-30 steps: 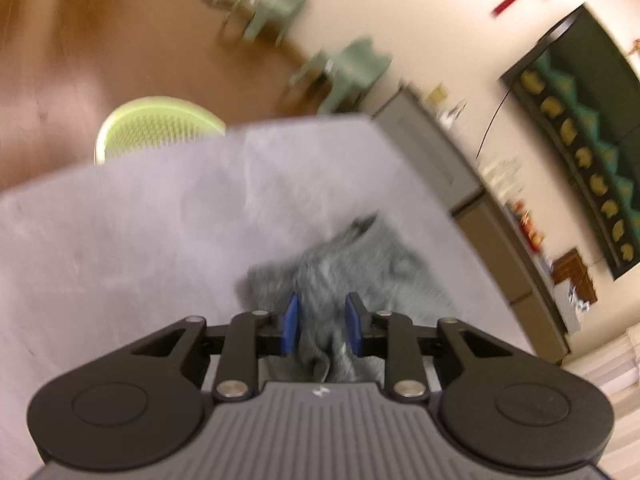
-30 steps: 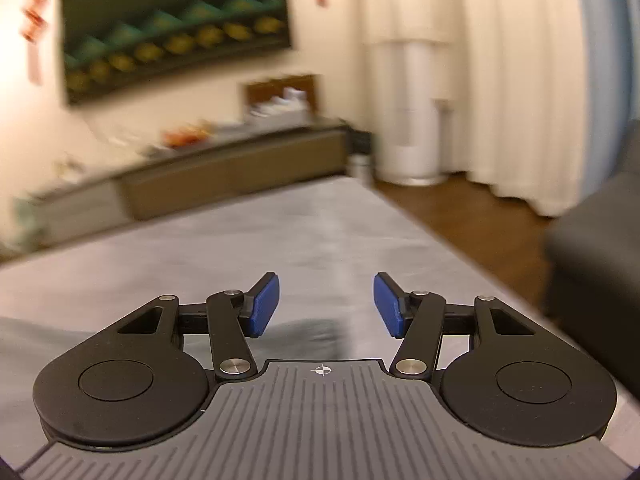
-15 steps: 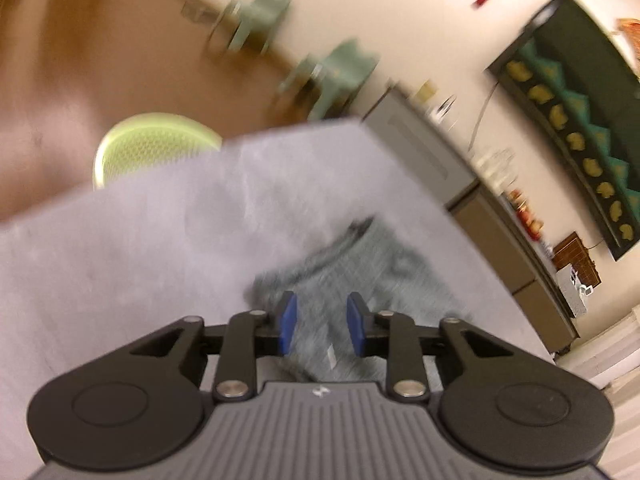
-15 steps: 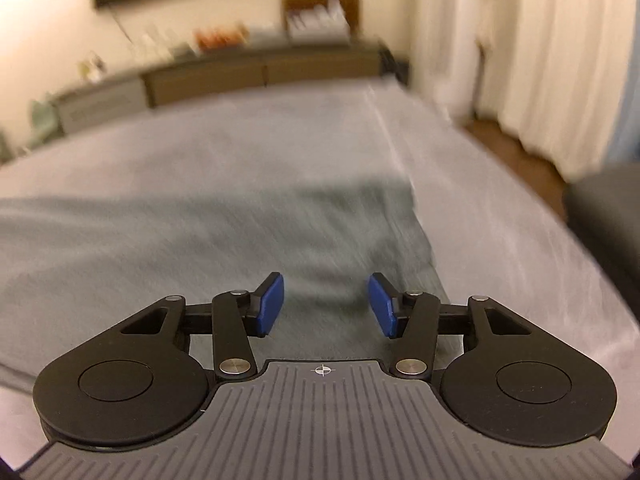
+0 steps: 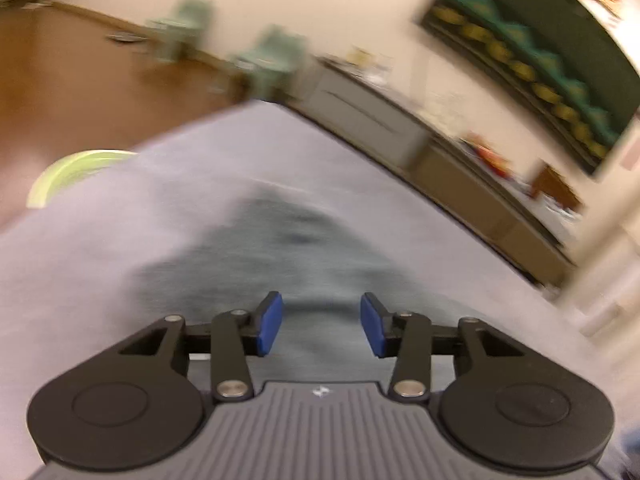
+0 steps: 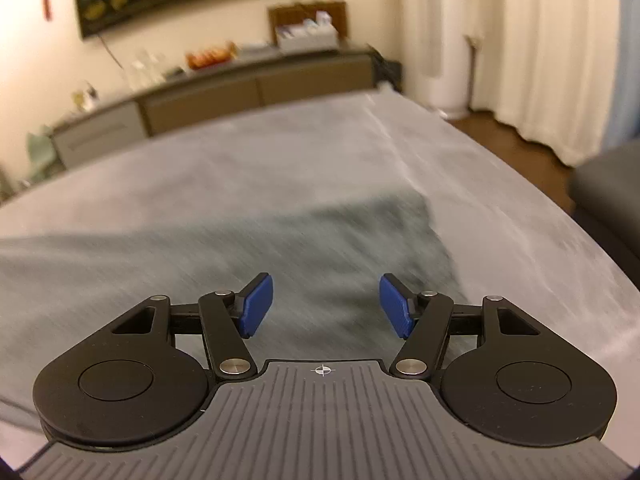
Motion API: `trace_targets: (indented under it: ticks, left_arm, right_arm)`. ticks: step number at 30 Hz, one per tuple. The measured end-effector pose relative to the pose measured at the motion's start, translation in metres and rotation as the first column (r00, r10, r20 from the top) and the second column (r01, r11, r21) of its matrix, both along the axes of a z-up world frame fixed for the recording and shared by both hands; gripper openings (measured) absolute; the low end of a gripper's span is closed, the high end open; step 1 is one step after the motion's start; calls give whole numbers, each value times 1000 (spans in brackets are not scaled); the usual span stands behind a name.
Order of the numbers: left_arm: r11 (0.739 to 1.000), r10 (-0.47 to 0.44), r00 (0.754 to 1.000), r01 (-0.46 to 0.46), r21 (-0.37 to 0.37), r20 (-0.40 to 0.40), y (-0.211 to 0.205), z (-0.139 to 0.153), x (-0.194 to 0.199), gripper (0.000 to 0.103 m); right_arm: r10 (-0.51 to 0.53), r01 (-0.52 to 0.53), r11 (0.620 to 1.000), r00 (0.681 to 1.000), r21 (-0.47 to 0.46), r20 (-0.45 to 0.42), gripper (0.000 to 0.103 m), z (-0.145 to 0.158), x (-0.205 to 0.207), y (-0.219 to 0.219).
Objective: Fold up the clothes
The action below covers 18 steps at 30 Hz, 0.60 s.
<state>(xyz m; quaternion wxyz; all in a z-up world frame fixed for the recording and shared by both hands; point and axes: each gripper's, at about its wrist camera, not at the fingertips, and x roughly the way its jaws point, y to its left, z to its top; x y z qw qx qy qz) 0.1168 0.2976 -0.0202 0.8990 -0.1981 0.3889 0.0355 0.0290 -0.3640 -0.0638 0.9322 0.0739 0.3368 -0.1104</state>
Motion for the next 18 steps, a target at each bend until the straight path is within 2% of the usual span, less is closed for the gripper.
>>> trace_targets:
  ticks: [4, 6, 8, 11, 12, 13, 15, 18]
  left_arm:
    - [987, -160, 986, 158, 41, 41, -56, 17, 38, 43]
    - [972, -220, 975, 221, 75, -11, -83, 8, 66, 42]
    - [966, -223, 974, 227, 121, -51, -99, -4, 84, 42]
    - [952, -222, 969, 240, 188, -109, -121, -24, 111, 42]
    - [949, -217, 968, 239, 206, -124, -127, -29, 119, 41]
    - [952, -199, 972, 222, 212, -123, -126, -30, 122, 41]
    - [957, -162, 979, 186, 223, -119, -123, -32, 127, 41]
    - [961, -143, 982, 168, 221, -126, -121, -29, 120, 40]
  right_arm:
    - [123, -123, 992, 992, -10, 40, 66, 7, 29, 38]
    - [184, -183, 982, 982, -37, 37, 68, 7, 45, 59]
    - [233, -233, 968, 972, -97, -13, 68, 3, 61, 84]
    - [227, -236, 966, 970, -102, -91, 68, -16, 77, 90]
    - [218, -228, 968, 970, -101, -105, 74, -21, 80, 86]
    - [208, -220, 970, 971, -103, -115, 79, -25, 83, 82]
    - [184, -196, 976, 975, -97, -124, 83, -26, 88, 77]
    - [154, -165, 984, 979, -74, -131, 84, -25, 94, 75]
